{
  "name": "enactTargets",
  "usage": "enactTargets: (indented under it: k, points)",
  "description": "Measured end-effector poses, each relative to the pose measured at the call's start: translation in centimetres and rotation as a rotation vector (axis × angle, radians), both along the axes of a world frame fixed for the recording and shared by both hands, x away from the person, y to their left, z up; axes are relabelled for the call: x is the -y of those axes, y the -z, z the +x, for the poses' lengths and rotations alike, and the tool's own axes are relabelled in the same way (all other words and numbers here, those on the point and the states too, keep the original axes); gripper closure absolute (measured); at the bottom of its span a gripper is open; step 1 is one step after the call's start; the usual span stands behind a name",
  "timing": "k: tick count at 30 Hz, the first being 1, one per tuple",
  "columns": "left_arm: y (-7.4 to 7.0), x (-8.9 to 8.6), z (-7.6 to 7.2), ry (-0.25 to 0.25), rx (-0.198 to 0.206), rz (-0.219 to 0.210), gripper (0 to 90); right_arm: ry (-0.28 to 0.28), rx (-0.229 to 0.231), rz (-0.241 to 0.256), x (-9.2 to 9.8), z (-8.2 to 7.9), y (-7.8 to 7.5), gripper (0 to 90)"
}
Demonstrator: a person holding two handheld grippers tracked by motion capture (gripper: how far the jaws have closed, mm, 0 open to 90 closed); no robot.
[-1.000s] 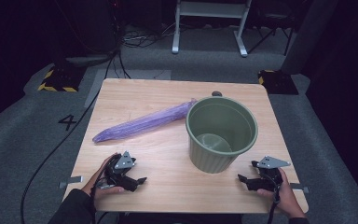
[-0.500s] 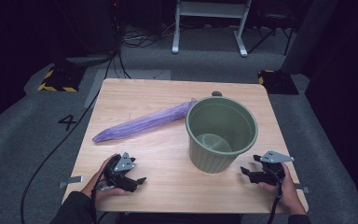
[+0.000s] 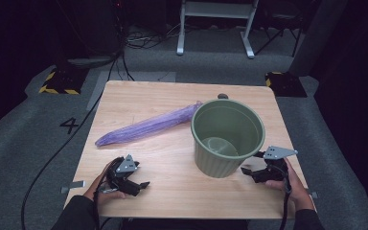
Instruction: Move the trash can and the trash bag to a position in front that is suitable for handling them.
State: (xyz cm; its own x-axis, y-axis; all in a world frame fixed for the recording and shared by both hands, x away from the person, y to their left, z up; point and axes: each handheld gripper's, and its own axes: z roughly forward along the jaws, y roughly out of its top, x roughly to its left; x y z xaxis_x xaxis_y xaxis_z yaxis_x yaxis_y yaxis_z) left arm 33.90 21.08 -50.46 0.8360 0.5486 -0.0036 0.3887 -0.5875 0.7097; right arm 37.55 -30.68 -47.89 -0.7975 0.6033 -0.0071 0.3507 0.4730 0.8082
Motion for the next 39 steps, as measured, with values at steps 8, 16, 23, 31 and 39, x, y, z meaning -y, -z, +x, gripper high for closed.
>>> enactTargets:
  k: [8,16,23,31,39]
  points:
    - [0.0,0.0,-0.2,-0.023,0.039,0.016,11.4,-0.055,0.018,0.021,-1.0,0.1,-0.7,15.5]
    - [0.0,-0.3,0.4,-0.06,-0.01,-0.004,10.9,-0.094,0.034,-0.017,-2.4,0.1,-1.0,16.0]
    - [0.0,-0.4,0.7,-0.075,0.001,0.0,12.8,-0.101,0.036,-0.01,-2.8,0.0,-0.9,17.4]
    - [0.0,-0.4,0.8,-0.079,-0.004,0.001,11.0,-0.116,0.048,-0.008,-3.8,-0.2,-1.0,17.8]
    - [0.0,-0.4,0.8,-0.082,-0.004,0.005,10.7,-0.144,0.071,-0.016,-5.6,-0.4,-1.0,18.0]
